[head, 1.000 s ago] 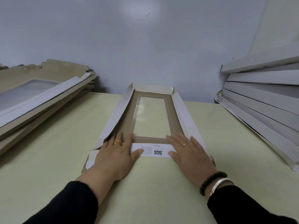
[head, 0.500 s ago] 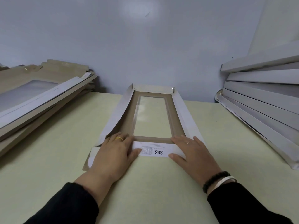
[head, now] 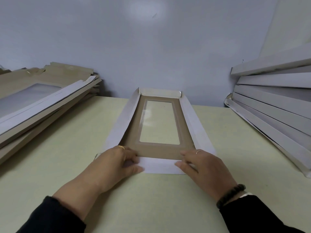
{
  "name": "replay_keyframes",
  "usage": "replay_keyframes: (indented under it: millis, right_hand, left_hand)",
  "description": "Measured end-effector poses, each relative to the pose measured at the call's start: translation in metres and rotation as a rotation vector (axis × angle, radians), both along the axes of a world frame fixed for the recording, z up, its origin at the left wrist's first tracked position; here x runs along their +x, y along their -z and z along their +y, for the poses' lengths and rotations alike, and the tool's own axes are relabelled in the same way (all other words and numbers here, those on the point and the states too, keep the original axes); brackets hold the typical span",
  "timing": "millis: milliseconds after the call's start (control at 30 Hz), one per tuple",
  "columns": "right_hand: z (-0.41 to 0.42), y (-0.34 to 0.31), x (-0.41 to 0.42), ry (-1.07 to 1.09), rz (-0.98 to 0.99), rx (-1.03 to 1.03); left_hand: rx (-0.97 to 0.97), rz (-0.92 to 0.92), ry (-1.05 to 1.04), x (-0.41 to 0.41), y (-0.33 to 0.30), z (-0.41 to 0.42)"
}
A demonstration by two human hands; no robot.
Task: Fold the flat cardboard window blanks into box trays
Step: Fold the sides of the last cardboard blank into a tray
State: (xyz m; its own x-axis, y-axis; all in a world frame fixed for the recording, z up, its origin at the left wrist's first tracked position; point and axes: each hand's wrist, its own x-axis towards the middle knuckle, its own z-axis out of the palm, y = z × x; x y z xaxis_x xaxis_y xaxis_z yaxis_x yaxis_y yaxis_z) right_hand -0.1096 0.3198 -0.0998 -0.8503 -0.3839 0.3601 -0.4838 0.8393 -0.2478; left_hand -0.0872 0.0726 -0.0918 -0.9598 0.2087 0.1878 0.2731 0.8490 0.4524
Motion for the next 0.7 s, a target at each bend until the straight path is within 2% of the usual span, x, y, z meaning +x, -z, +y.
replay_keyframes:
  millis: [167,333,533,700]
  right_hand:
    - [-0.002,-0.003,0.002,-0.038,-0.055,0.045]
    - [-0.003,-0.002,0.001,-0.063,-0.008,0.081]
    - [-0.011,-0.009,0.008,-0.031,0.262,0.087]
    - [-0.014,-0.011,0.012,-0.028,0.327,0.131]
  left_hand:
    - [-0.089,0.042,0.023,0.0,0.0,0.007]
    - [-0.142,0.062,0.005,-0.001,0.001,0.01]
    - [-0.213,0.094,0.0,0.0,0.001,0.011]
    - [-0.226,0.17,0.01,0.004,-0.002,0.014]
